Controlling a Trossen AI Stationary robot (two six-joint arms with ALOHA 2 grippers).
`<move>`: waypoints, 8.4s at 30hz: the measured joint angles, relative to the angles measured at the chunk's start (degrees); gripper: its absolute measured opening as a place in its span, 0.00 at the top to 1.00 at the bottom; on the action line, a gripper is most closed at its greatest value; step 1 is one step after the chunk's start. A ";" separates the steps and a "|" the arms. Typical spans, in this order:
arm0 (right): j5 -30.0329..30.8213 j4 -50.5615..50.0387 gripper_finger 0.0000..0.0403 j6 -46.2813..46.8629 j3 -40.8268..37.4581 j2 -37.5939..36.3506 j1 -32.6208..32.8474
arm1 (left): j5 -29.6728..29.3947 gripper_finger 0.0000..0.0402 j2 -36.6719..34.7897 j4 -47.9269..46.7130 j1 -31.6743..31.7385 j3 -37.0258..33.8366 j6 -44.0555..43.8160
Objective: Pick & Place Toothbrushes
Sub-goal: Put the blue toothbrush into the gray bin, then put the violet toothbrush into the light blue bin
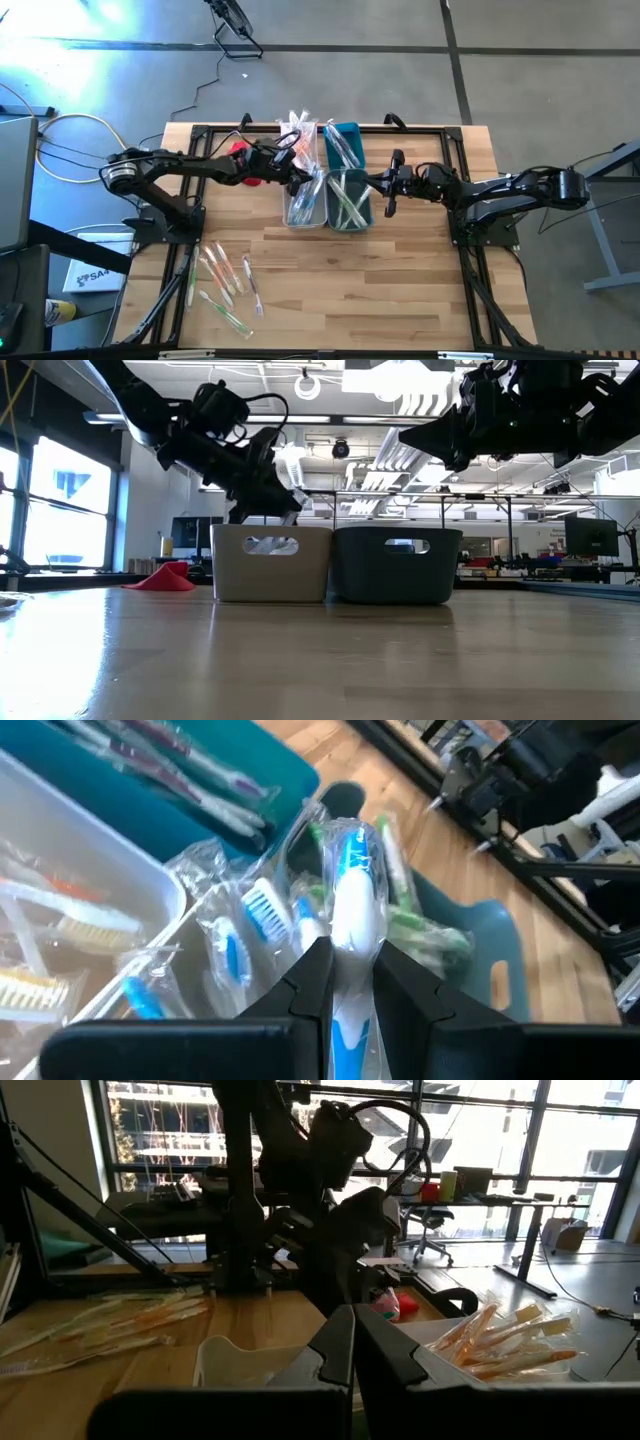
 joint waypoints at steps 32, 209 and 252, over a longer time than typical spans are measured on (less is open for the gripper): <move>0.02 -0.02 0.99 0.00 0.00 0.00 -0.01 | -3.08 0.58 2.93 1.11 0.02 1.60 -0.84; -0.13 -3.34 1.00 0.02 -0.02 -0.02 0.00 | -10.42 0.58 -6.21 -60.17 -50.63 2.54 -76.06; -0.03 -3.37 1.00 0.02 -0.02 -0.01 0.00 | -3.81 0.58 -0.20 -56.12 -50.62 2.54 -82.02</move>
